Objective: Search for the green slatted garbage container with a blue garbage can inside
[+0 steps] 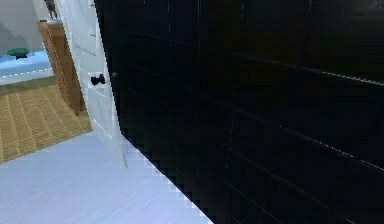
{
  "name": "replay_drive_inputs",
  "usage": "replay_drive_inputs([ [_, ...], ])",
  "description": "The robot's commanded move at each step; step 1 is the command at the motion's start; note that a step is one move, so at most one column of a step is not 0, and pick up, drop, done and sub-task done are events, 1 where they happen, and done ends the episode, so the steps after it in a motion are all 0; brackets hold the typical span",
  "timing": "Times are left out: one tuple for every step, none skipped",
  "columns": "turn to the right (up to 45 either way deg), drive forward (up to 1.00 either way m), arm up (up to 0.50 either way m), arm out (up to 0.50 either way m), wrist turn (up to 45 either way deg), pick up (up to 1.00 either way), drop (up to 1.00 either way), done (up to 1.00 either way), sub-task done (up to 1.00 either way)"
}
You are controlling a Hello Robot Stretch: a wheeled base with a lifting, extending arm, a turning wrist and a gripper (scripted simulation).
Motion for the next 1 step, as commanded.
replay_drive_inputs([
  [-42.0, 0.00, 0.00, 0.00, 0.0, 0.00, 0.00, 0.00, 0.00],
])
